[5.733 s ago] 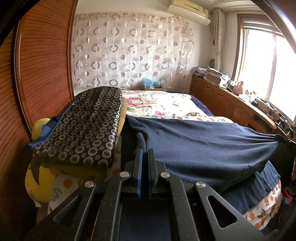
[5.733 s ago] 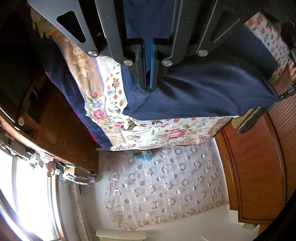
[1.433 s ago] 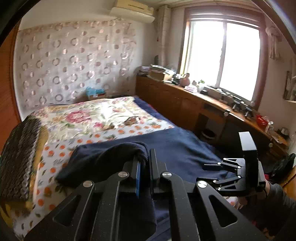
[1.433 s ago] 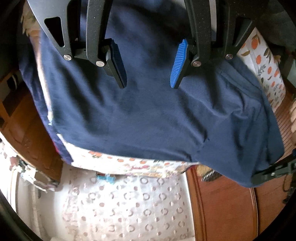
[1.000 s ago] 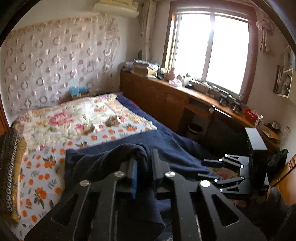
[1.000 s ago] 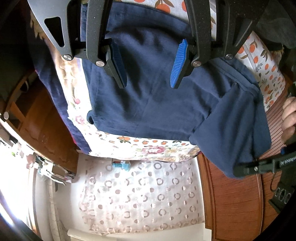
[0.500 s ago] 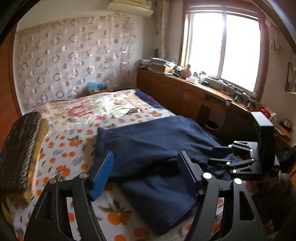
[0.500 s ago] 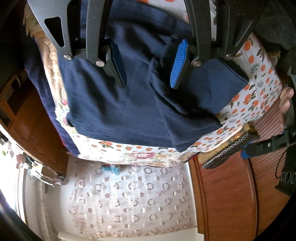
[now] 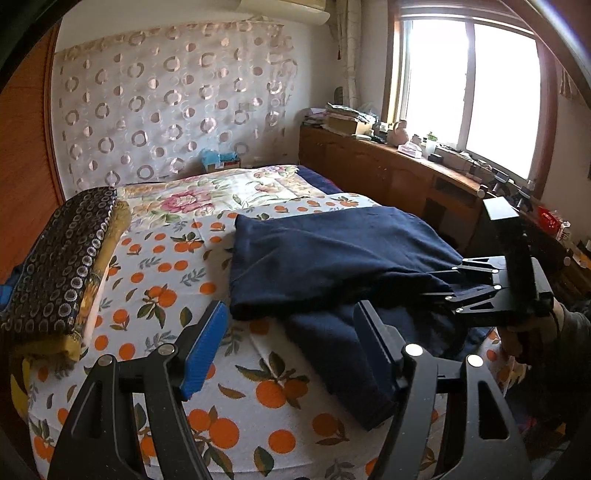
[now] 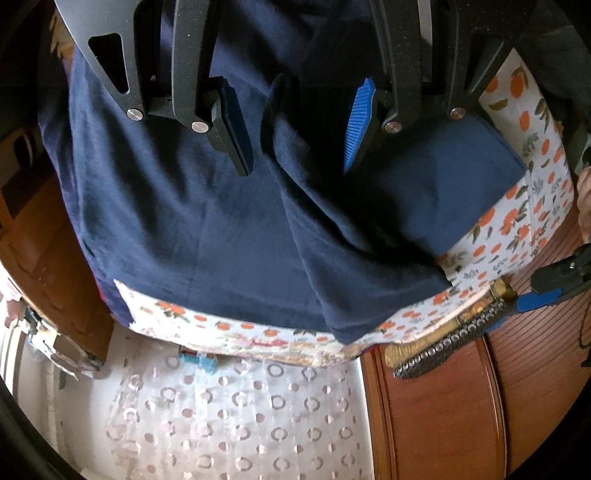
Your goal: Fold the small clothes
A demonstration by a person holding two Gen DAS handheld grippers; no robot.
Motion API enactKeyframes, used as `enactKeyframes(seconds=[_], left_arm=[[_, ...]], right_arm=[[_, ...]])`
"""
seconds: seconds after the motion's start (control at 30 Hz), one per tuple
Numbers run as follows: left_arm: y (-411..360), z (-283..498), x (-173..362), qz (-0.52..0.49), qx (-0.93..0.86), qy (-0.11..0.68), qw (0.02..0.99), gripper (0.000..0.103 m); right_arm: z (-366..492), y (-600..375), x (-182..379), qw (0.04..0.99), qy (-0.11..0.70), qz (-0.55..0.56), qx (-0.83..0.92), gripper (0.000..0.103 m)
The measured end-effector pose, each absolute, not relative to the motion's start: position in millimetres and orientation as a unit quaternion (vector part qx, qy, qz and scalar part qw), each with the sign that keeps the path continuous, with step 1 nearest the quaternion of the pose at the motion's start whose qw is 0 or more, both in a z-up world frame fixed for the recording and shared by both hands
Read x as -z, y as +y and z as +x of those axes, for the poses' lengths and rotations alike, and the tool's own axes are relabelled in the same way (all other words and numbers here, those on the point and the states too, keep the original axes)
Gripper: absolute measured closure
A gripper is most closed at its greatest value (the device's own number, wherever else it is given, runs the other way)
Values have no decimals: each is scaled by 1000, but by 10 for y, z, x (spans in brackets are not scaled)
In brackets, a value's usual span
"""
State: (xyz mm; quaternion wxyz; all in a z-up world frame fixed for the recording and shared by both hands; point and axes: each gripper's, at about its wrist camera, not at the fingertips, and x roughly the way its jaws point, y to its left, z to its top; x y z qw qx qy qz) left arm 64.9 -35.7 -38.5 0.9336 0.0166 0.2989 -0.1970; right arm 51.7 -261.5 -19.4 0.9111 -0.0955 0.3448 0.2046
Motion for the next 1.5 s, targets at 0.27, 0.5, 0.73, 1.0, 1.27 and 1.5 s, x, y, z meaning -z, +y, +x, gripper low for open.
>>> enactKeyframes(seconds=[0.27,0.5,0.73,1.0,1.27,1.5], left_arm=[[-335,650,404,16,192,299,934,31],[-332,646,449,14,190,302,934,31],[-336,636,455,13,190,301,935,31],[-384,608,433,17,194,299,934,31],[-524,569,393,18,208,292,933,31],[-616,560,413,25,211,295,932,31]], right_arm=[[565,-2601,178,908,346,-97,-216,71],[409,-2535,31,921,302,-95,-229,94],[54,-2450,-421,936,225,-89,-255,95],[-293,-2760,-787,951,194,-88,-225,95],[-333,-3420,-363,950,275,-80,-122,95],[-299,-3668,47,939,334,-44,-69,73]])
